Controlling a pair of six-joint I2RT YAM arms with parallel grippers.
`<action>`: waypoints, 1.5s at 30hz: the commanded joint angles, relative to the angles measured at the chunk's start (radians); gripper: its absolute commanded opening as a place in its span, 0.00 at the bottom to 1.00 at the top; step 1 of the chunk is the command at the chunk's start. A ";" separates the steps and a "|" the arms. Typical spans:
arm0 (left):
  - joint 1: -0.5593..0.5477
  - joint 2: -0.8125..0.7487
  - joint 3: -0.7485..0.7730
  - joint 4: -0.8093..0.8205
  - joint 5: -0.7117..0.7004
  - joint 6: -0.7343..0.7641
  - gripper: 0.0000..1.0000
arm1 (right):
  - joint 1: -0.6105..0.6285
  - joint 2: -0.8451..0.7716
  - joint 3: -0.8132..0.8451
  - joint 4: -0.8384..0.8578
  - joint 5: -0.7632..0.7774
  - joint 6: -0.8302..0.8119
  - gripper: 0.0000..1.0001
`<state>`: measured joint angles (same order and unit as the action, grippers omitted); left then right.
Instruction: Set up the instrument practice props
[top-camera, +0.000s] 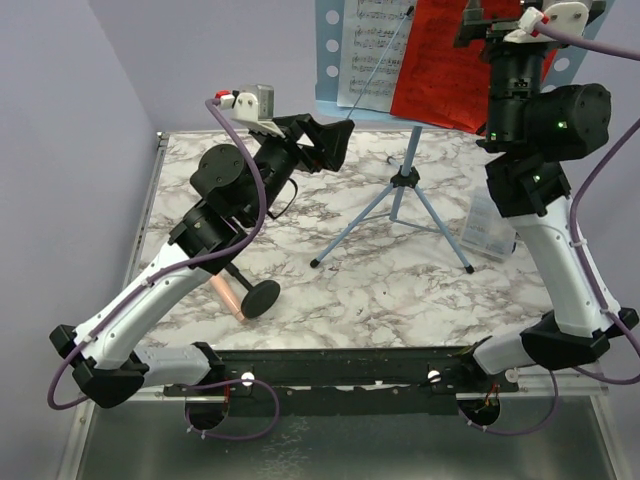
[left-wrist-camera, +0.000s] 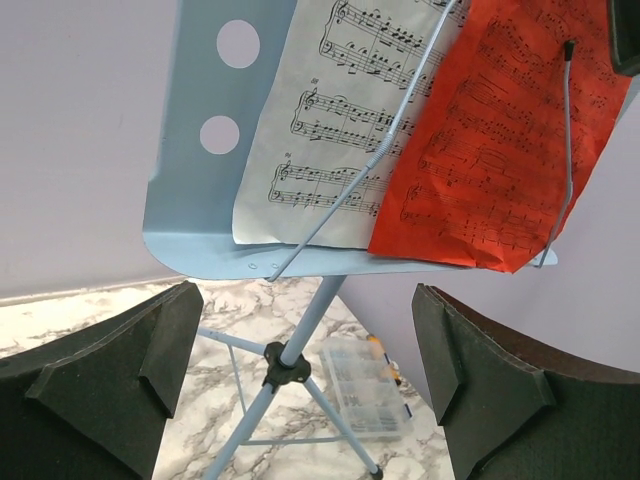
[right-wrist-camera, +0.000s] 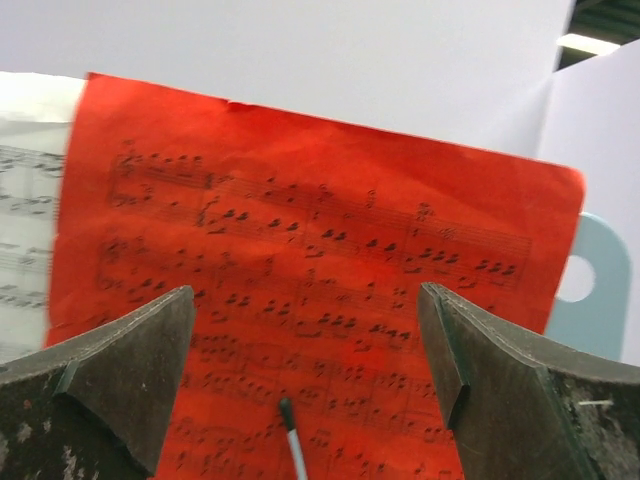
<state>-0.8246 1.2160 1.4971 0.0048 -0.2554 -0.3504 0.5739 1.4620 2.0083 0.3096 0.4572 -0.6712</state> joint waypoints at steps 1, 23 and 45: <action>0.007 -0.046 -0.019 -0.040 -0.013 0.016 0.95 | -0.002 -0.095 0.036 -0.244 -0.118 0.244 1.00; 0.017 -0.432 -0.697 -0.486 -0.187 -0.298 0.99 | -0.002 -0.861 -1.374 -0.379 -0.964 1.055 1.00; 0.719 -0.223 -0.652 -0.695 0.087 -0.679 0.99 | -0.002 -0.661 -1.536 -0.198 -0.863 1.246 1.00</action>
<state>-0.2043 0.9421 0.8299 -0.6495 -0.2340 -0.9024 0.5739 0.8448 0.4805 0.1032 -0.4431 0.5709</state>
